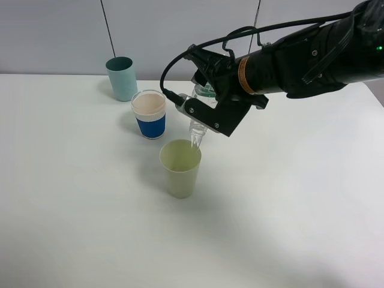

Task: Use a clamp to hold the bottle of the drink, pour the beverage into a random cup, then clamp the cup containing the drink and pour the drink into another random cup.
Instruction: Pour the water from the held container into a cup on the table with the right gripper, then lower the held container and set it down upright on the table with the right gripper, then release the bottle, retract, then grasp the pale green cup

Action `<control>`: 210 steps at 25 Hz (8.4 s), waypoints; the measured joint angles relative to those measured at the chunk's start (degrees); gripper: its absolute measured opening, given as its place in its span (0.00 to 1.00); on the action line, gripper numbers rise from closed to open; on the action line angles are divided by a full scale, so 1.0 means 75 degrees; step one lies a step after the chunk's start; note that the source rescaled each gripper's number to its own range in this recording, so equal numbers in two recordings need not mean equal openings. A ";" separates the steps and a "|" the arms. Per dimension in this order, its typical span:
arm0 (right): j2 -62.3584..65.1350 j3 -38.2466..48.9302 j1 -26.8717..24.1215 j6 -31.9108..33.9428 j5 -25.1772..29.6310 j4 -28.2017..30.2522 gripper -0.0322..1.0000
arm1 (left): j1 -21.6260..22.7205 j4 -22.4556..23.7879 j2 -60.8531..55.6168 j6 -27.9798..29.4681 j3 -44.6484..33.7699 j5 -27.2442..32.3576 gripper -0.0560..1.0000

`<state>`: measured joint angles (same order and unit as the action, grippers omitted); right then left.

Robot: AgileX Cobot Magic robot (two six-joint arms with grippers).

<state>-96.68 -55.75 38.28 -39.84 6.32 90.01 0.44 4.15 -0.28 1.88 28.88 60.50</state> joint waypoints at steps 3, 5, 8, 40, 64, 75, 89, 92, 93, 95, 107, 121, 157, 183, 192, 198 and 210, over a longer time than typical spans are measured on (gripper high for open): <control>0.0000 -0.0206 0.0068 0.0106 -0.0018 0.0009 0.05 | 0.0000 0.0000 0.0000 0.0000 0.0000 0.0000 1.00; -0.0027 -0.0335 0.0135 0.0130 -0.0025 0.0009 0.05 | 0.0000 0.0000 0.0000 0.0000 0.0000 0.0000 1.00; -0.0133 -0.0404 0.0178 0.0167 -0.0042 0.0018 0.05 | 0.0000 0.0000 0.0000 0.0000 0.0000 0.0000 1.00; -0.0264 -0.0412 0.0317 -0.0787 0.0132 0.0816 0.05 | 0.0000 0.0000 0.0000 0.0000 0.0000 0.0000 1.00; -0.0270 -0.0506 0.0611 -0.0925 0.0110 0.0833 0.05 | 0.0000 -0.0007 0.0000 0.0000 0.0000 0.0000 1.00; -0.0270 -0.0804 0.0849 -0.1176 0.0150 0.0881 0.05 | 0.0000 -0.0002 0.0000 0.0000 0.0000 0.0000 1.00; -0.0270 -0.0804 0.0990 -0.1571 0.0222 0.0946 0.05 | 0.0000 -0.0002 0.0000 0.0000 0.0000 0.0000 1.00; -0.0270 -0.0804 0.0995 -0.1497 0.0311 0.0859 0.05 | 0.0000 -0.0002 0.0000 0.0000 0.0000 0.0000 1.00; -0.0270 -0.0804 0.0995 -0.1424 0.0376 0.0797 0.05 | 0.0000 -0.0002 0.0000 0.0000 0.0000 0.0000 1.00; -0.0270 -0.0804 0.0995 -0.1041 0.0537 0.0621 0.05 | 0.0000 -0.0002 0.0000 0.0000 0.0000 0.0000 1.00; -0.0270 -0.0804 0.0897 0.3835 0.1117 -0.1019 0.05 | 0.0000 -0.0002 0.0000 0.0000 0.0000 0.0000 1.00; -0.0270 -0.0804 -0.0623 0.9551 -0.0261 -0.3600 0.05 | 0.0000 -0.0002 0.0000 0.0000 0.0000 0.0000 1.00; -0.1974 -0.0038 -0.1788 0.3953 -0.5007 -1.1770 0.05 | 0.0000 0.0001 0.0000 0.0000 0.0000 0.0000 1.00; -0.3315 -0.0030 -0.1788 0.3953 -0.5669 -1.1788 0.05 | 0.0000 0.0001 0.0000 0.0000 0.0000 0.0000 1.00; -0.3315 -0.0024 -0.1788 0.3953 -0.6094 -1.1794 0.81 | 0.0000 0.0001 0.0000 0.0000 0.0000 0.0000 1.00; -0.3315 -0.0024 -0.1788 0.3960 -0.6632 -1.1796 0.94 | 0.0000 0.0001 0.0000 0.0000 0.0000 0.0000 1.00; -0.2009 -0.0012 -0.1788 0.3966 -0.5571 -1.2002 0.94 | 0.0000 0.0001 0.0000 0.0000 0.0000 0.0000 1.00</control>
<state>-111.75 -55.84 24.87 -10.10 -35.47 0.00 0.44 4.16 -0.28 1.88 28.88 60.50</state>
